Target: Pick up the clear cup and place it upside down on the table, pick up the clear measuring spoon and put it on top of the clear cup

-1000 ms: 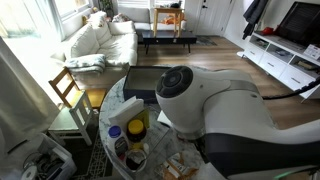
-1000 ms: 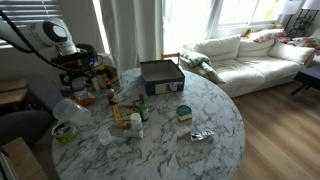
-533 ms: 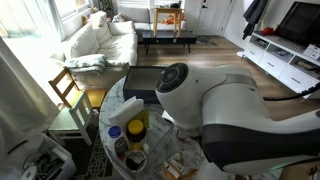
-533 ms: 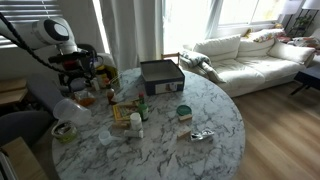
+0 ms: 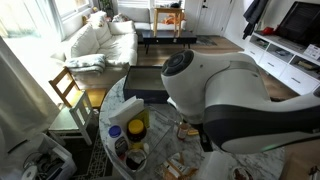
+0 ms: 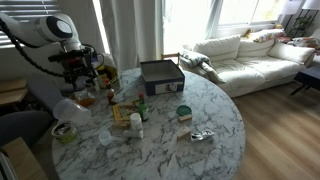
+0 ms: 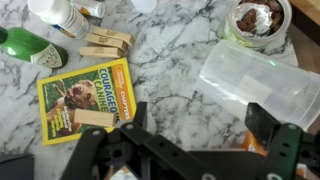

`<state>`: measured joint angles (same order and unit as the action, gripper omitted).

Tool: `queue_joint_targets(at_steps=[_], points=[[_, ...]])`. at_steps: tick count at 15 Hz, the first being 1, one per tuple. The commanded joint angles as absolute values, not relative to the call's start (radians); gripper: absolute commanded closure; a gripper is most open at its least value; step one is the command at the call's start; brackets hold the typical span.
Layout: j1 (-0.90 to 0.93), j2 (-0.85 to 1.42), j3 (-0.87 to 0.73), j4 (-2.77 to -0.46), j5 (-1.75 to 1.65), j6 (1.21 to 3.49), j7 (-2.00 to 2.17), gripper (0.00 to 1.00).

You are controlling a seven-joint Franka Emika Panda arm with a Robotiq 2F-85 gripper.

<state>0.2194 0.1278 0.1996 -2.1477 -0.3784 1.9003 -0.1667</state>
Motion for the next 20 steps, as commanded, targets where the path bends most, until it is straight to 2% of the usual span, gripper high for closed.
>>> queue_joint_targets(at_steps=[1,12,13,20], points=[[0.187,0.053,0.170,-2.187,-0.326,1.886,-0.061,0.00],[0.104,-0.127,0.098,-2.462,-0.002,1.952,0.173,0.00],[0.106,-0.063,0.104,-2.378,-0.065,1.905,0.126,0.00],[0.106,-0.067,0.106,-2.379,-0.061,1.908,0.131,0.00]])
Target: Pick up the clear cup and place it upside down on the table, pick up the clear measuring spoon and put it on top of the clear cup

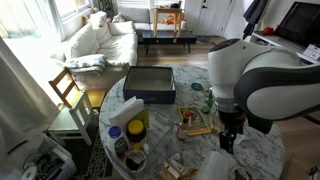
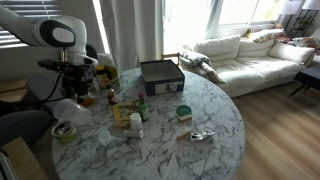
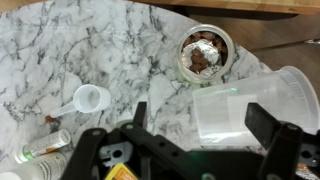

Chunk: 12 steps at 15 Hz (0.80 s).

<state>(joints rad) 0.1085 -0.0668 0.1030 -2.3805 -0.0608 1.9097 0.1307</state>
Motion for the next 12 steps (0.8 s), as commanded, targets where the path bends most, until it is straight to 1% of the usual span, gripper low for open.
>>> queue_joint_targets(at_steps=[1,7,12], points=[[0.100,-0.053,0.103,-2.379,-0.065,1.908,0.192,0.00],[0.069,-0.035,0.078,-2.412,-0.002,1.991,0.448,0.00],[0.041,-0.046,0.050,-2.478,0.102,2.071,0.576,0.00]])
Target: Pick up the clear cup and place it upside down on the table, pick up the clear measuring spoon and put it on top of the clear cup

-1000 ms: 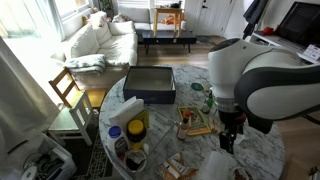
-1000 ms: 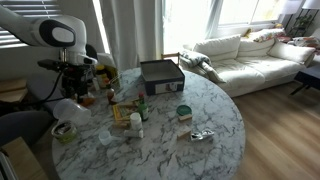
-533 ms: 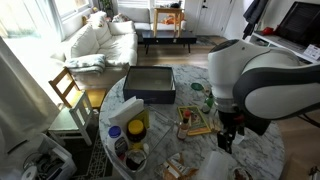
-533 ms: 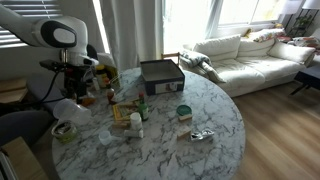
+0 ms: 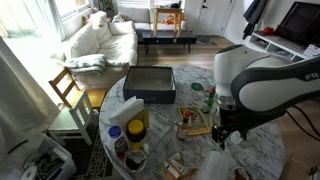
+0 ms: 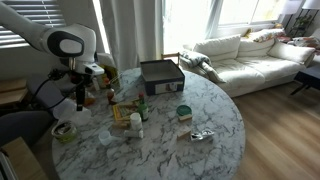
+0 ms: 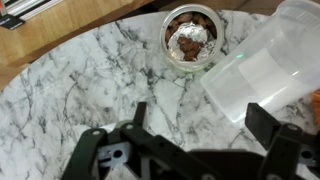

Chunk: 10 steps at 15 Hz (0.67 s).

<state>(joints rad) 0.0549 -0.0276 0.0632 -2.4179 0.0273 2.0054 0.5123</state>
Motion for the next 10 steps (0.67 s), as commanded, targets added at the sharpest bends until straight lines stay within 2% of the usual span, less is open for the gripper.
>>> queue_joint_targets(at_steps=[1,7,10], points=[[0.037,-0.044,0.046,-2.489,0.133,2.089,0.600,0.00],[0.046,-0.007,0.054,-2.547,0.324,2.250,0.769,0.00],[0.041,-0.013,0.049,-2.522,0.270,2.201,0.721,0.00]])
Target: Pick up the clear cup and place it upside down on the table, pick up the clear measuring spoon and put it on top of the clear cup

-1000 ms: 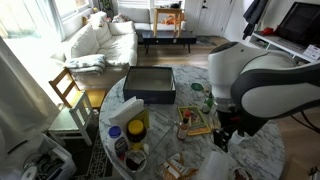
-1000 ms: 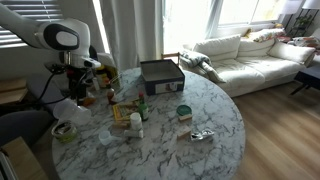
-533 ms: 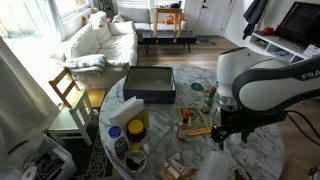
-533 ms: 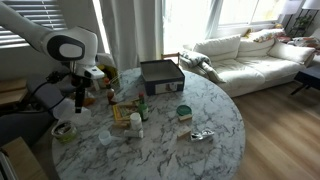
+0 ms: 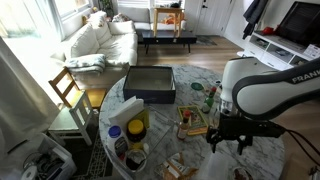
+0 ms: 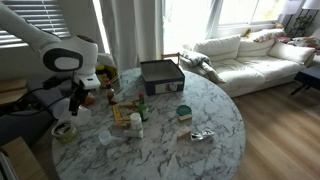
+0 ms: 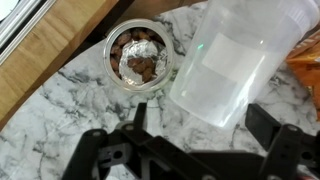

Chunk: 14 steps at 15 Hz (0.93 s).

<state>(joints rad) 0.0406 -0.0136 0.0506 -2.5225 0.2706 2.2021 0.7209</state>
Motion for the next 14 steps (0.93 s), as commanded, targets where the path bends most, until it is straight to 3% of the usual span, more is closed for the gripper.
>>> queue_joint_targets(at_steps=[1,14], points=[[0.041,-0.014,0.049,-2.519,0.270,2.200,0.721,0.00],[0.047,0.038,0.050,-2.536,0.344,2.322,0.836,0.00]])
